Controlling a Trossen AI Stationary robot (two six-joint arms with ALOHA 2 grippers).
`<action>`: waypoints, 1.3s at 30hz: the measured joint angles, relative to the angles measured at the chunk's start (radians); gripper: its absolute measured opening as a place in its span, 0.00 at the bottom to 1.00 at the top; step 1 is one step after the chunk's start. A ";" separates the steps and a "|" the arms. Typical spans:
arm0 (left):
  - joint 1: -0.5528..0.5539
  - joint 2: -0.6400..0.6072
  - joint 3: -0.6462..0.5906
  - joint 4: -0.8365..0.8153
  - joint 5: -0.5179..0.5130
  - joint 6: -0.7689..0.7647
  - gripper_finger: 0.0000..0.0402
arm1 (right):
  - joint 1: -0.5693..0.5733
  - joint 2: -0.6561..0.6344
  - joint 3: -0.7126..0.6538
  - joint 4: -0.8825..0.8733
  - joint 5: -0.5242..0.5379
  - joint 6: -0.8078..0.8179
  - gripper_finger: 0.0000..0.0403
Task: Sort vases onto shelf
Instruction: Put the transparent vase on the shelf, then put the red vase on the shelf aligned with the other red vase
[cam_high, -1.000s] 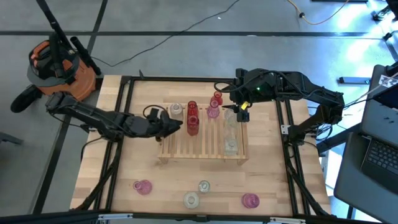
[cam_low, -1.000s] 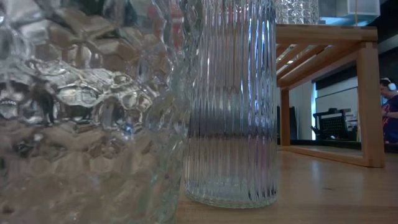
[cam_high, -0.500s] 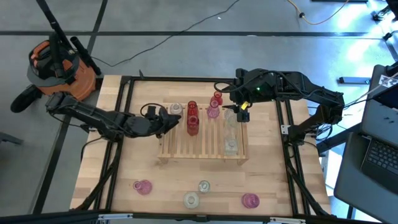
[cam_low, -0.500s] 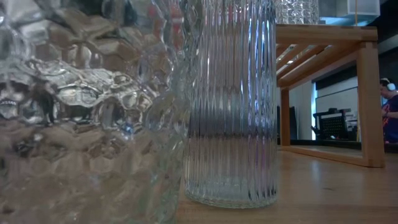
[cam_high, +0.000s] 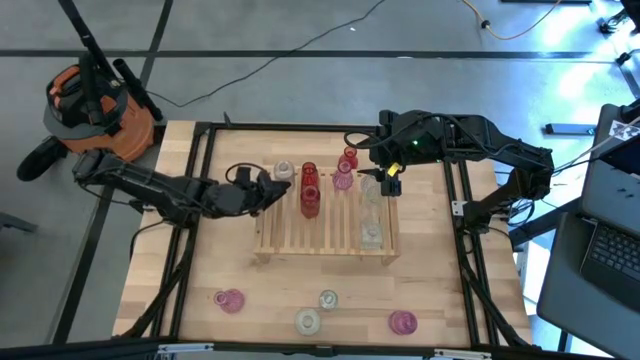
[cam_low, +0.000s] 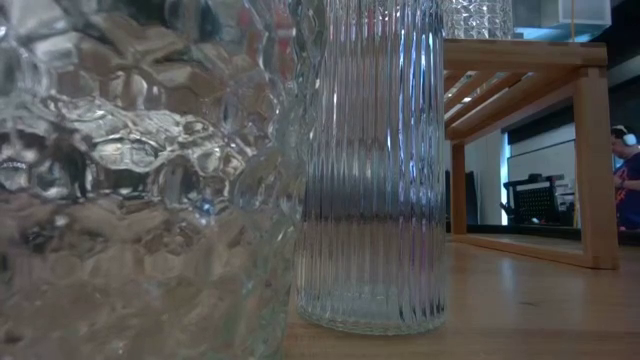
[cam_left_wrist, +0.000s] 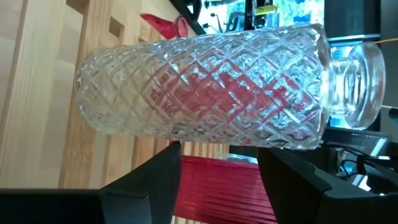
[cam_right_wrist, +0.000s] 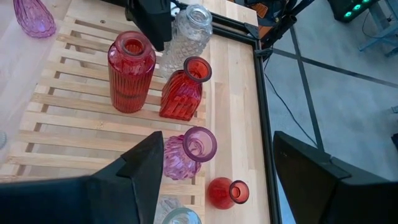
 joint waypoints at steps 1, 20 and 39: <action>0.004 0.000 0.000 0.000 0.004 0.000 0.50 | 0.000 0.000 0.000 0.000 0.000 0.000 0.62; -0.136 -0.193 0.002 -0.033 0.080 0.105 0.50 | -0.023 -0.019 0.000 -0.049 0.129 -0.089 0.62; 0.017 -0.606 0.002 0.034 -0.208 0.843 0.50 | -0.850 0.166 -0.019 0.438 -0.873 -0.031 0.62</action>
